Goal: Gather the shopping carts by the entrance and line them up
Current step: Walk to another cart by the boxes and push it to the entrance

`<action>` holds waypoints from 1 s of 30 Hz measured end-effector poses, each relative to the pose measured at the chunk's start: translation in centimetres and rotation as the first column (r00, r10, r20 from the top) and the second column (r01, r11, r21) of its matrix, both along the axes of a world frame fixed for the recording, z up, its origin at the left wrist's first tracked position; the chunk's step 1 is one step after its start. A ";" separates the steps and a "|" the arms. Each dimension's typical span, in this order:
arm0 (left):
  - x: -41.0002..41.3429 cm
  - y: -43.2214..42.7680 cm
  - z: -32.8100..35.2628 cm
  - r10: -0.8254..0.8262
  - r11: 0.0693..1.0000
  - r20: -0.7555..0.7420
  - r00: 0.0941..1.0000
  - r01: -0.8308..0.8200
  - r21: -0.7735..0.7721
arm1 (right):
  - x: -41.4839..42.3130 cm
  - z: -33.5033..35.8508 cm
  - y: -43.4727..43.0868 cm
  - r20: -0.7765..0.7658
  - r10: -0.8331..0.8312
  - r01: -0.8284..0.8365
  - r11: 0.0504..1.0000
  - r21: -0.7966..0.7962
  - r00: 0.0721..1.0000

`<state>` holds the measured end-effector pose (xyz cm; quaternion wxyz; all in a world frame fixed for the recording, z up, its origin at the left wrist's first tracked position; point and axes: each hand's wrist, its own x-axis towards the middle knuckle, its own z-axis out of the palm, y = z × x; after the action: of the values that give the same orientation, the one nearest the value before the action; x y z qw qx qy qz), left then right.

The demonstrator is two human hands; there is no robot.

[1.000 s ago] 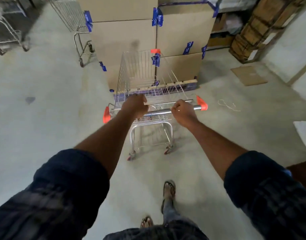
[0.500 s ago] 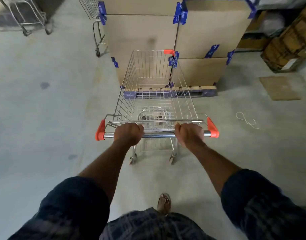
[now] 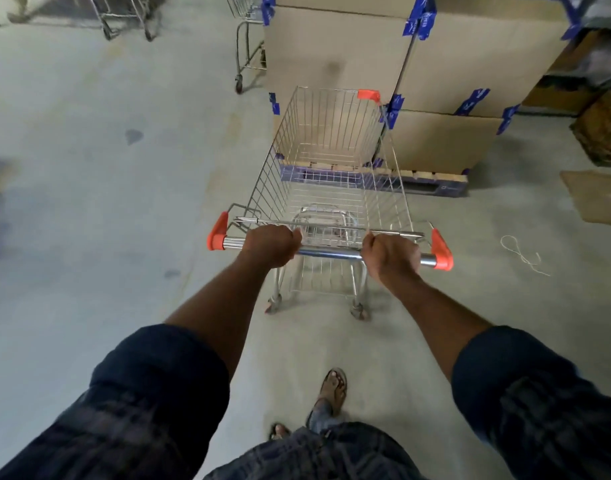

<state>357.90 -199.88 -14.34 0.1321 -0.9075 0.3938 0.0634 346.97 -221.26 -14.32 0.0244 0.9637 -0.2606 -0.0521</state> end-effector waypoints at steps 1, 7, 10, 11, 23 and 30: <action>-0.6 1.2 0.2 0.032 0.999 -0.009 0.999 -0.032 -0.004 | -0.2 0.0 1.0 -0.003 0.025 -0.025 1.000 -0.003 1.000; -4.5 7.8 0.5 0.187 0.982 -0.008 0.982 -0.187 -0.028 | -0.7 0.3 6.3 0.081 0.144 -0.148 0.988 0.051 0.986; -6.9 10.6 0.8 0.328 0.943 -0.031 0.944 -0.329 -0.055 | -0.7 0.3 8.8 0.089 0.268 -0.275 0.957 0.089 0.959; -7.7 11.6 0.8 0.392 0.917 -0.044 0.919 -0.394 -0.065 | -0.5 -0.1 9.4 0.102 0.312 -0.320 0.944 0.075 0.944; -16.9 24.3 -0.3 0.856 0.497 -0.058 0.513 -0.849 -0.180 | 4.2 0.9 23.9 0.189 0.758 -0.781 0.614 0.118 0.624; -23.9 29.8 -0.8 0.963 0.269 0.028 0.268 -0.957 -0.109 | 4.7 0.2 33.9 0.104 0.972 -0.977 0.210 0.025 0.211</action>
<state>333.97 -170.12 -15.10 0.0526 -0.9668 -0.2381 0.0763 351.64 -187.34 -14.14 0.0025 0.9151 0.4033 -0.0048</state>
